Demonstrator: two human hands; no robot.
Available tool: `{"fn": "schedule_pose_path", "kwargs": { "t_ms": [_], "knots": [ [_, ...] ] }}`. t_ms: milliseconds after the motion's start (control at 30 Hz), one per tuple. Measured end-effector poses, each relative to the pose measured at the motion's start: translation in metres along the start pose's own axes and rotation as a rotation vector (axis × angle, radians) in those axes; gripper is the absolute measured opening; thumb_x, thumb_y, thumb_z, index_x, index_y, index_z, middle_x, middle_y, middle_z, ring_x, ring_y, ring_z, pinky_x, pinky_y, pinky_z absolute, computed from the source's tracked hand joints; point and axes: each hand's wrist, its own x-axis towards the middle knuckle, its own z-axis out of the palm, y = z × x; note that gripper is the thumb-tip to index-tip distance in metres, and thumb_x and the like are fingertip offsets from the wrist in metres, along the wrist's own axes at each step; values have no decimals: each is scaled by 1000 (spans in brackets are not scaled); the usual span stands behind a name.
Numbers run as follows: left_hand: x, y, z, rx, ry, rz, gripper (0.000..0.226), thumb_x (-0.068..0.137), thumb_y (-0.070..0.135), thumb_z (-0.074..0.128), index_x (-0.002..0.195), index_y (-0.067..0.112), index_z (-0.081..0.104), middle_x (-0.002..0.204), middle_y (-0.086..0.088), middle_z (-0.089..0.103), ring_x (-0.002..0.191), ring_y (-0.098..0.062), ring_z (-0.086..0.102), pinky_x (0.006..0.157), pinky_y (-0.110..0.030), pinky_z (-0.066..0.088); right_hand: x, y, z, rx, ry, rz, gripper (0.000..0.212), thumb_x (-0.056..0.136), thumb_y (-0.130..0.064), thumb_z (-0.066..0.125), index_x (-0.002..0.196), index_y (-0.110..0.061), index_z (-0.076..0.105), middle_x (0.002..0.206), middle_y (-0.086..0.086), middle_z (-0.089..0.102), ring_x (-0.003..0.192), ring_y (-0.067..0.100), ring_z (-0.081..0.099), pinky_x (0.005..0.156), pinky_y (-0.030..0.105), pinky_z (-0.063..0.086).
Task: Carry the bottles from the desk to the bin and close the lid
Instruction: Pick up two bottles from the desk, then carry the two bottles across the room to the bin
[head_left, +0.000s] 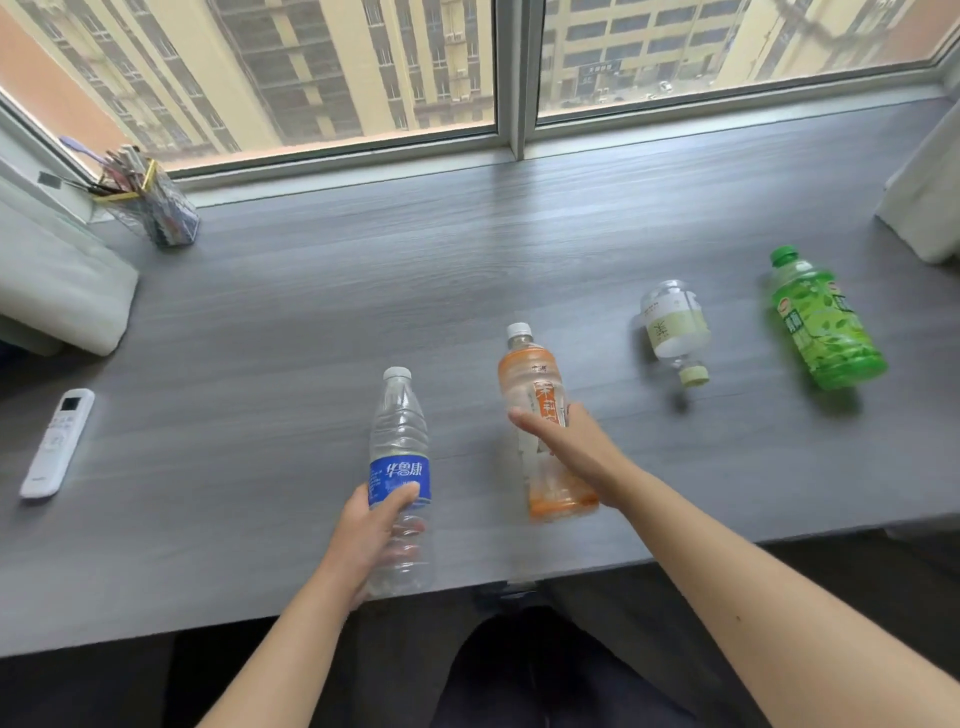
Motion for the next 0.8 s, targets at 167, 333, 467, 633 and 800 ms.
{"fn": "schedule_pose_path", "kwargs": {
  "t_ms": [167, 333, 467, 633, 800],
  "knots": [
    [-33, -28, 7, 74, -137, 19, 43, 72, 38, 71, 107, 18, 59, 94, -6, 70, 80, -24, 70, 69, -40, 57, -61, 37, -17, -52, 37, -17, 31, 79, -45, 66, 84, -16, 56, 76, 3, 58, 72, 16, 57, 73, 32, 47],
    [-52, -52, 4, 258, -275, 53, 52, 61, 52, 77, 100, 22, 60, 81, -2, 74, 69, -16, 72, 60, -28, 54, -116, 75, -21, -47, 139, 48, 38, 77, -51, 65, 94, -18, 59, 85, 2, 64, 80, 16, 64, 72, 29, 50],
    [-60, -74, -11, 481, -341, 124, 44, 63, 54, 75, 96, 32, 59, 85, 4, 74, 75, -11, 71, 63, -22, 52, -158, 113, -4, -55, 267, 166, 60, 69, -61, 66, 113, -22, 51, 102, -3, 60, 92, 13, 61, 69, 26, 48],
    [-67, -104, -28, 791, -392, 199, 44, 64, 52, 74, 99, 32, 55, 88, 10, 70, 74, -2, 67, 58, -13, 45, -214, 173, 21, -67, 396, 302, 63, 66, -64, 66, 111, -24, 45, 98, -9, 58, 87, 7, 59, 61, 22, 44],
    [-64, -123, -35, 1082, -414, 246, 58, 59, 61, 70, 105, 32, 50, 84, 13, 67, 73, -1, 65, 58, -17, 45, -270, 236, 27, -121, 526, 480, 63, 66, -63, 66, 106, -19, 44, 98, -5, 59, 85, 11, 57, 63, 26, 43]
  ]
}}
